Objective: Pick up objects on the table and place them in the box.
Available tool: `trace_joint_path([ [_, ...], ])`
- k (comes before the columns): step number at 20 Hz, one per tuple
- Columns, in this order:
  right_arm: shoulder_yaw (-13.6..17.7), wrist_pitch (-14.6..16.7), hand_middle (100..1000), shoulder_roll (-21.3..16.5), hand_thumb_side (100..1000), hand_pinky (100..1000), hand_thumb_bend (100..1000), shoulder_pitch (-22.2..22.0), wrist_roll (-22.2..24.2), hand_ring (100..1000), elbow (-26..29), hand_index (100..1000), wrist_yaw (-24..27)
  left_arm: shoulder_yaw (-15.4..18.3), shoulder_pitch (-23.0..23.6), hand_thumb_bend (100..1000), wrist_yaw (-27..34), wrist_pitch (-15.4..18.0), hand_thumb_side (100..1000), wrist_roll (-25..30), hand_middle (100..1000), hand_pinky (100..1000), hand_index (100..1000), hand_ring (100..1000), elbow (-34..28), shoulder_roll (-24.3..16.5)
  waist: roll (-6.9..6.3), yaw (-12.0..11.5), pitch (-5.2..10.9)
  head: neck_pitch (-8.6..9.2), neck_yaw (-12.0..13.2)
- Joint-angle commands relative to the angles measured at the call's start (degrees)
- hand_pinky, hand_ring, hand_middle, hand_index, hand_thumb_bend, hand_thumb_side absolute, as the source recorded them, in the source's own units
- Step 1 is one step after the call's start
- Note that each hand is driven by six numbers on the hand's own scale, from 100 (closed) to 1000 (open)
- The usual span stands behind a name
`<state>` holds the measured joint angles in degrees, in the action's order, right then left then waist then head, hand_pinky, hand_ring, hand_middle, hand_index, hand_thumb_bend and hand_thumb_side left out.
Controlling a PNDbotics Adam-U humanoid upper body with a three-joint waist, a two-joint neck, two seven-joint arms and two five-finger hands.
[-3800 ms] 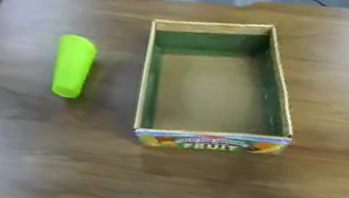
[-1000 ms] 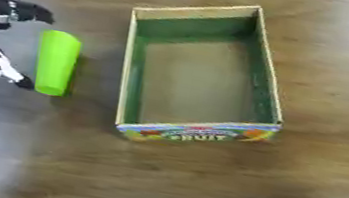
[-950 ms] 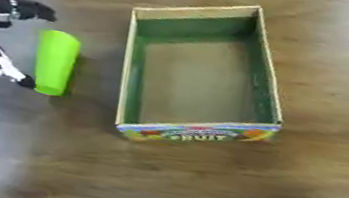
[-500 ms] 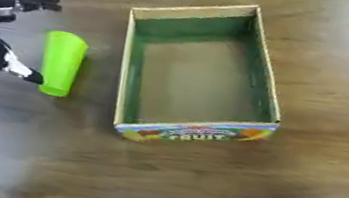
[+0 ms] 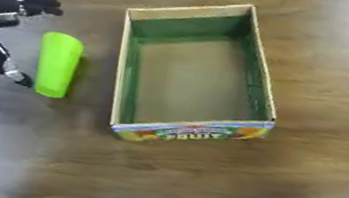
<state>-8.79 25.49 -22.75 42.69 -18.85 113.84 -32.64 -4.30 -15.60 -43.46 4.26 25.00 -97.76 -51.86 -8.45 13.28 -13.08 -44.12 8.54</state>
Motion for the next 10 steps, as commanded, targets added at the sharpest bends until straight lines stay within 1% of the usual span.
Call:
trace_joint_path([
  [1,0.2,-0.01,812,-0.21,1000,527,100,0.98,0.07,753,0.75,846,0.44,0.35,-0.42,1000,-1.08,0.38,348,0.88,1000,1000,1000,1000,-0.95,-1.69,0.1,0.05,1.32,0.0,-0.48],
  [6,0.24,-0.04,812,-0.19,1000,526,100,1.03,0.11,753,0.75,846,0.46,0.23,-0.62,1000,-0.97,0.27,368,1.96,1000,1000,1000,1000,-0.46,-1.28,0.03,0.39,1.34,0.0,-0.63],
  [10,0.27,-0.09,811,-0.17,1000,524,100,1.1,0.11,753,0.75,846,0.44,-0.29,-0.86,1000,3.09,-0.39,382,1.92,1000,1000,1000,1000,0.72,0.19,0.0,0.78,1.19,0.0,-0.81],
])
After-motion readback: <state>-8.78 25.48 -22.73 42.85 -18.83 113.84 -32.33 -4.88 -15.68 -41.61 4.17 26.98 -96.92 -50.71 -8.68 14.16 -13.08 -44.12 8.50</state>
